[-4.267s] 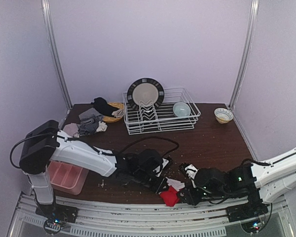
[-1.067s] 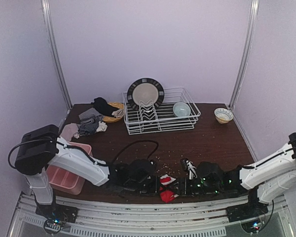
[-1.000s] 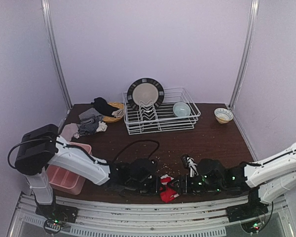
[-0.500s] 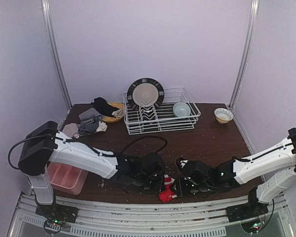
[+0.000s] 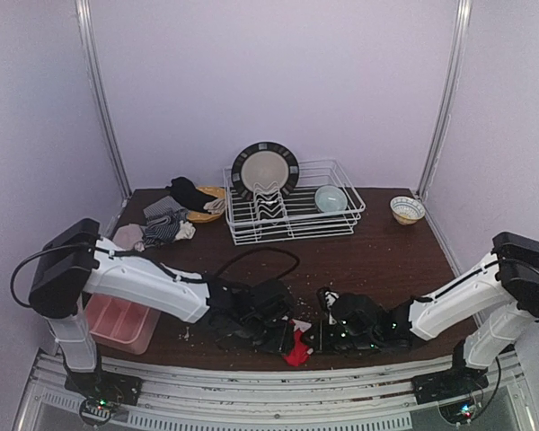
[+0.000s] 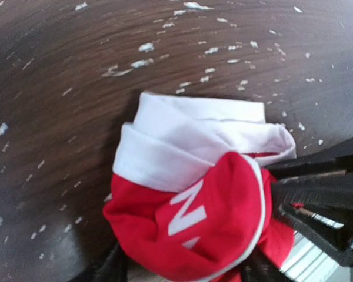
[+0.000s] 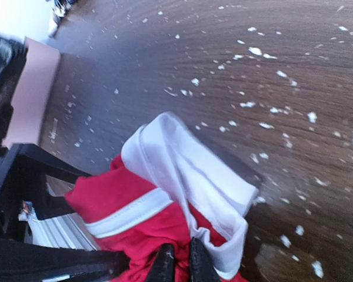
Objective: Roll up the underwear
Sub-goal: Pass from the right arm to the left
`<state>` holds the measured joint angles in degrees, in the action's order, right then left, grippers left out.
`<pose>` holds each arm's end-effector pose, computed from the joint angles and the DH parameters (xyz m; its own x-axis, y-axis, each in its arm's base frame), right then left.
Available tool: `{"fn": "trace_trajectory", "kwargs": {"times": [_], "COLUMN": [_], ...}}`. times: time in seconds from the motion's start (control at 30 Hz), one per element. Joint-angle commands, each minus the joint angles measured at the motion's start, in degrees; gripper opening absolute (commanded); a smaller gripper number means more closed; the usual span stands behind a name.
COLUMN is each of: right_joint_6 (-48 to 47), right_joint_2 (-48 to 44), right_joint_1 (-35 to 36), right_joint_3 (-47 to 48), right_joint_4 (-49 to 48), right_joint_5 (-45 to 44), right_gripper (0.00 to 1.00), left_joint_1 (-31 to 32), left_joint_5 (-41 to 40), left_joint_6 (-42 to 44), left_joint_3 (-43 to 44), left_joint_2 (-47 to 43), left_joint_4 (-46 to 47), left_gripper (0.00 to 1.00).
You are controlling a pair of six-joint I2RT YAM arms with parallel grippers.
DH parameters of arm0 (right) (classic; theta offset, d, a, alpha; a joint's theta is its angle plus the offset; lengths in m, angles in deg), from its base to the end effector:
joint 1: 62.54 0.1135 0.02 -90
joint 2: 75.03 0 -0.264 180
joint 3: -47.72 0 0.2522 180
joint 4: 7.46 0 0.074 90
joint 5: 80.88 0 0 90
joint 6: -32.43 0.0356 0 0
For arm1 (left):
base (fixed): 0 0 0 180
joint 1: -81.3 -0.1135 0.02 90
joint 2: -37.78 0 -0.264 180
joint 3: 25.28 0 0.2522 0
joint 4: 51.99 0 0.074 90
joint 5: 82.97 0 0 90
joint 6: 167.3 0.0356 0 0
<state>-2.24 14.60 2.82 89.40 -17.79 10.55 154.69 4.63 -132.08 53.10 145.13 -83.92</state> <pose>0.1134 0.2494 0.1233 -0.8989 0.0124 -0.4380 -0.3123 0.6832 0.6601 0.1080 -0.3567 0.1476 -0.9215 0.2336 -0.3104 0.3448 0.8600 -0.3762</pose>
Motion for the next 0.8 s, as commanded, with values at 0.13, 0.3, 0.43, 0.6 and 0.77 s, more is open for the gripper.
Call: {"fn": "trace_trajectory", "kwargs": {"times": [0.13,0.3,0.43,0.6,0.77], "right_joint_6": [5.28,6.44,6.51,7.21,7.44], "right_joint_2": [8.5,10.67,11.43,12.09,11.94], "right_joint_1": [-1.67,-1.87,-1.9,-1.83,-1.9], "right_joint_3": [-6.69,-7.41,-7.11,-7.62,-7.98], "right_joint_4": [-7.09,-10.83,-11.05,-12.17,-12.7], "right_joint_5": [4.45,6.07,6.72,7.48,7.76], "right_gripper": [0.06,0.04,0.04,0.04,0.04], "left_joint_1": [0.97,0.97,0.76,0.54,0.06], "left_joint_5": [0.97,3.05,2.63,2.62,2.34], "left_joint_6": [-2.93,-8.45,-9.72,-11.94,-15.64], "left_joint_3": [-15.55,-22.86,-23.73,-23.19,-24.43], "left_joint_2": [-10.68,-10.81,-8.44,-5.05,-2.04], "left_joint_4": [14.92,29.3,36.3,42.7,48.3], "left_gripper": [0.79,0.79,0.79,0.78,0.73]}}
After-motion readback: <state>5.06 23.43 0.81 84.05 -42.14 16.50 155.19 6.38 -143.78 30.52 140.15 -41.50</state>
